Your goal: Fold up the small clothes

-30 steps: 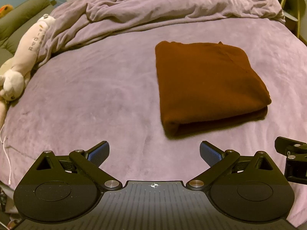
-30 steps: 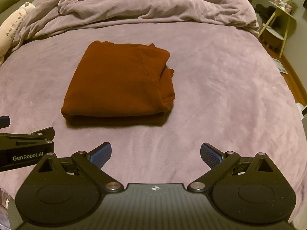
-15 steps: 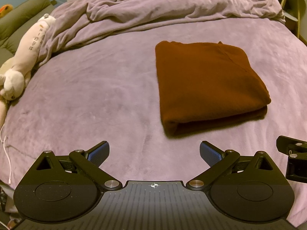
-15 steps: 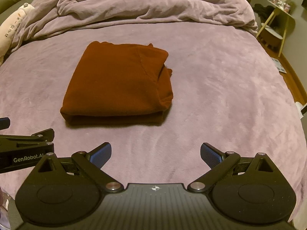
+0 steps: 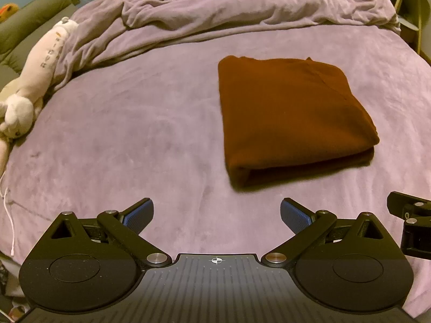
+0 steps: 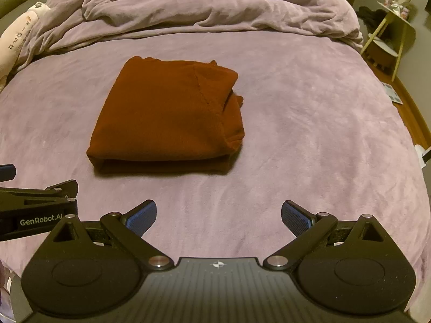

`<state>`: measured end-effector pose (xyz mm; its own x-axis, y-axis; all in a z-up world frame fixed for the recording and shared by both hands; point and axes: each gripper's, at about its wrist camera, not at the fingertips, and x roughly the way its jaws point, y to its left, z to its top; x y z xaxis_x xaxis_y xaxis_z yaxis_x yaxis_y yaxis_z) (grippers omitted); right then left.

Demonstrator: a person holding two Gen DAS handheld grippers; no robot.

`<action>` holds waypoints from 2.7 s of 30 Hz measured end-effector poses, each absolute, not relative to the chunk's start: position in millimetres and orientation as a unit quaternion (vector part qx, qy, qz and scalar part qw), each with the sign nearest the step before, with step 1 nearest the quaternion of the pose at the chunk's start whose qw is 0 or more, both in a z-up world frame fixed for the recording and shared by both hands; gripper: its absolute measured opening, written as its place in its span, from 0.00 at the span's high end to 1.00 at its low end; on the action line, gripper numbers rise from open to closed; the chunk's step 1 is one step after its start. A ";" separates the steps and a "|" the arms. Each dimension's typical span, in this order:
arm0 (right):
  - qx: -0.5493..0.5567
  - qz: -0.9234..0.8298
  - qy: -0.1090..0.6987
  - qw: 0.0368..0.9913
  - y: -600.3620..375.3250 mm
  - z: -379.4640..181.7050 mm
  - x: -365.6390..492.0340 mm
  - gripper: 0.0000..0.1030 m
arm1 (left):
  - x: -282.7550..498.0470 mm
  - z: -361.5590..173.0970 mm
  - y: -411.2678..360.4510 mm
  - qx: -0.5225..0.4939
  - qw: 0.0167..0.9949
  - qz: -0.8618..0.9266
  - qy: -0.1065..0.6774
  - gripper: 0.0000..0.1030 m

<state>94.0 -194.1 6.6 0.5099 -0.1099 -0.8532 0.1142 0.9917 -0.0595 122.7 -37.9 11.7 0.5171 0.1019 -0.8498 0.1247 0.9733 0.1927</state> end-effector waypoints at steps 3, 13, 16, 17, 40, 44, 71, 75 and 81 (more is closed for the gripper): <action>0.001 -0.064 0.491 0.869 -194.0 6.8 94.2 0.04 | 121.4 12.5 -38.1 0.115 0.864 -0.007 0.490 0.00; 0.001 -0.064 0.489 0.870 -193.1 9.6 92.8 0.04 | 120.0 14.6 -40.4 0.116 0.865 -0.007 0.488 0.00; -0.001 -0.063 0.489 0.870 -193.1 10.3 92.7 0.04 | 119.9 15.0 -40.7 0.115 0.865 -0.007 0.489 0.00; -0.001 -0.063 0.489 0.870 -192.9 10.7 92.5 0.04 | 119.9 15.0 -40.8 0.115 0.865 -0.007 0.489 0.00; 0.001 -0.062 0.493 0.868 -195.1 11.0 93.5 0.04 | 121.3 15.6 -38.4 0.115 0.863 -0.012 0.491 0.00; -0.001 -0.061 0.494 0.868 -194.7 11.3 93.5 0.04 | 121.8 15.0 -37.8 0.114 0.863 -0.011 0.491 0.00; 0.004 -0.060 0.501 0.863 -197.7 5.7 95.1 0.04 | 124.2 4.9 -40.7 0.123 0.854 -0.015 0.506 0.00; 0.004 -0.061 0.502 0.863 -198.3 4.9 95.2 0.04 | 124.6 3.9 -41.8 0.123 0.853 -0.016 0.507 0.00; 0.005 -0.061 0.503 0.862 -199.5 4.0 95.4 0.04 | 124.2 3.3 -41.3 0.124 0.852 -0.016 0.508 0.00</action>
<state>95.4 -199.5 4.0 0.4873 -0.0999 -0.8675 0.1099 0.9925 -0.0525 124.2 -41.3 3.3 0.4839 0.0986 -0.8696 0.1537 0.9686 0.1953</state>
